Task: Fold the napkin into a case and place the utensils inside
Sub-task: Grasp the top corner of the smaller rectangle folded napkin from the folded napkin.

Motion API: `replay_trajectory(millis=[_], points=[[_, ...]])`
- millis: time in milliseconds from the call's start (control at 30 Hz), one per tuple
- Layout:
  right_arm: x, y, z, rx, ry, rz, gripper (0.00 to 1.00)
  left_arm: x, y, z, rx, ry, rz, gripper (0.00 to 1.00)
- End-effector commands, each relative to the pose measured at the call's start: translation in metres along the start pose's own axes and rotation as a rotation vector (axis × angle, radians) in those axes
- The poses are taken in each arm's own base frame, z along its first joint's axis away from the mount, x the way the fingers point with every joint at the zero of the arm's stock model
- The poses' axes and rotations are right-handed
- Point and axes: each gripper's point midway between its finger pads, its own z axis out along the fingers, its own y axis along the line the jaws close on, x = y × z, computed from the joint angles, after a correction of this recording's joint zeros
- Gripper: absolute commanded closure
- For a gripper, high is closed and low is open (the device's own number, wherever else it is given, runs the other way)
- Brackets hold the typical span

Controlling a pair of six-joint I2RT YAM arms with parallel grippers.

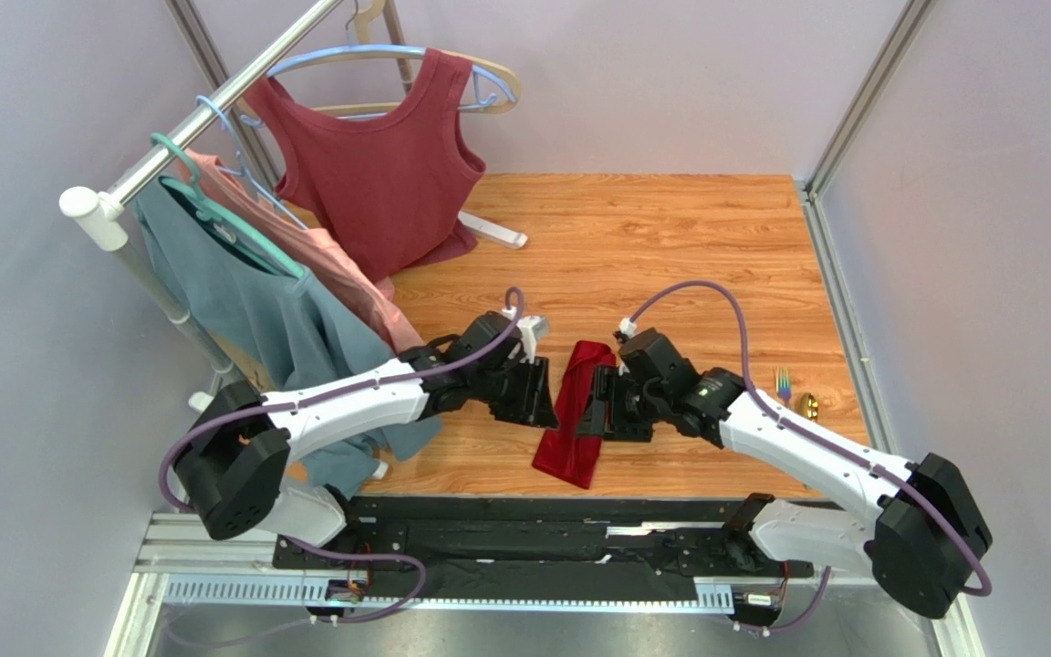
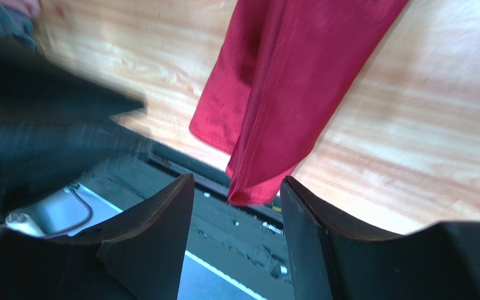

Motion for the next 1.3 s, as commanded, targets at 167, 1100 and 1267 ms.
replay_trajectory(millis=[167, 1100, 1267], points=[[0.006, 0.006, 0.005, 0.213, -0.020, -0.011, 0.56, 0.013, 0.048, 0.031, -0.023, 0.056, -0.081, 0.56], [0.041, -0.008, 0.027, 0.557, 0.041, -0.228, 0.53, 0.044, 0.030, 0.056, 0.125, 0.088, -0.156, 0.67], [0.039, -0.018, 0.023, 0.632, 0.020, -0.263, 0.53, 0.050, 0.031, 0.056, 0.129, 0.104, -0.166, 0.67]])
